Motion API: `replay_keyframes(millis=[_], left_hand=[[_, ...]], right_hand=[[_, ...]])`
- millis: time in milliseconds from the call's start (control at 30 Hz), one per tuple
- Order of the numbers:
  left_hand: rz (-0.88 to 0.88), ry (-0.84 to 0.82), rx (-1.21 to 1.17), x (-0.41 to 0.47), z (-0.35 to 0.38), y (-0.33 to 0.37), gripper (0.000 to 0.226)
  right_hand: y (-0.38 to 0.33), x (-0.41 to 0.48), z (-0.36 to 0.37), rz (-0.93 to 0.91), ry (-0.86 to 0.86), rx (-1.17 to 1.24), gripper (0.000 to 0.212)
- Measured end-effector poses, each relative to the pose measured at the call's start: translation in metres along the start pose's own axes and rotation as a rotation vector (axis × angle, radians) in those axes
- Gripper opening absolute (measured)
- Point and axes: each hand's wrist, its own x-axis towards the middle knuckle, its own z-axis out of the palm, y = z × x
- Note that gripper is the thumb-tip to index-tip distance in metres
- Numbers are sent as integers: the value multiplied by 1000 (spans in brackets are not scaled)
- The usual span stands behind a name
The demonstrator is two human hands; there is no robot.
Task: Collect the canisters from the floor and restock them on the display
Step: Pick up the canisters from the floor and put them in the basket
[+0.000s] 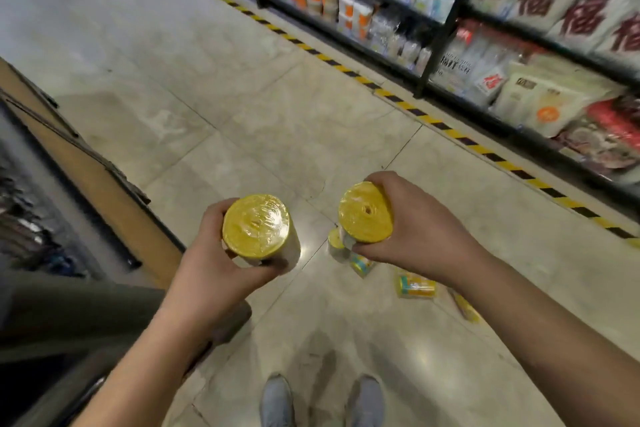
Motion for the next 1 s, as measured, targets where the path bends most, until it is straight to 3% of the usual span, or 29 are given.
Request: replay_keyframes(millis=[200,433,733,1000], left_hand=[[196,18,-34,-60,-97,148,86],[290,180,-165,-136,-164,221,88],[181,528,-210,-253,-186,226,79],[-30,872,-237,-413,-207,174,82]], right_hand=[[-113,-73,-137,-59,97,45,93],[-192,-123,-197,-274,151,197,82],[-264,-127,-196,-639,-25,294,84],[-367,-192,-123,-979,-355,300,84]])
